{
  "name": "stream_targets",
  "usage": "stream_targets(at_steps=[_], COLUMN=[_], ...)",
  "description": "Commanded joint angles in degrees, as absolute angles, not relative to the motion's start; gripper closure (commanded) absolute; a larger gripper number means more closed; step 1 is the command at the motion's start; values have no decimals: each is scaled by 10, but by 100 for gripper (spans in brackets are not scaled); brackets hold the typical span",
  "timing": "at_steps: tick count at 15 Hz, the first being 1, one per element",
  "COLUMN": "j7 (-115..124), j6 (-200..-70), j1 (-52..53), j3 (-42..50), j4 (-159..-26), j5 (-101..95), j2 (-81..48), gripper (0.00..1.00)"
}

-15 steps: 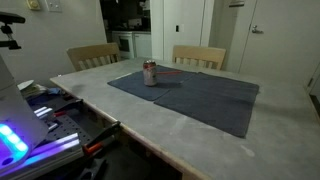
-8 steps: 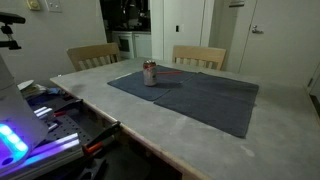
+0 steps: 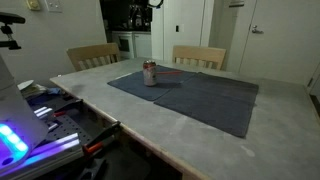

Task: Put the straw in the can and then put it back on the table again

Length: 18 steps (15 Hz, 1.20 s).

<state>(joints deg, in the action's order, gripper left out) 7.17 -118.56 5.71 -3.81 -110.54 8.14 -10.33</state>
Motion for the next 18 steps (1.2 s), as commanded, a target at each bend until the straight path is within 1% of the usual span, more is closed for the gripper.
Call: stream_targets(at_steps=[1,3,6,10,14,18], j7=[180,266,345,411,389,347], j6=[-1183,-1183,-1182,-1223,-1320,-1389], j1=[72,82,92,98,89,74], j3=[-36,-35,-38,-36,-44,-47], j4=[-1095,-1090,-1088,-1095,-1112,-1117], j5=[43,22,44,88,157,205], j2=[-116,-130,-157,-204,-247,-274], gripper=[0,0,0,0,0,0])
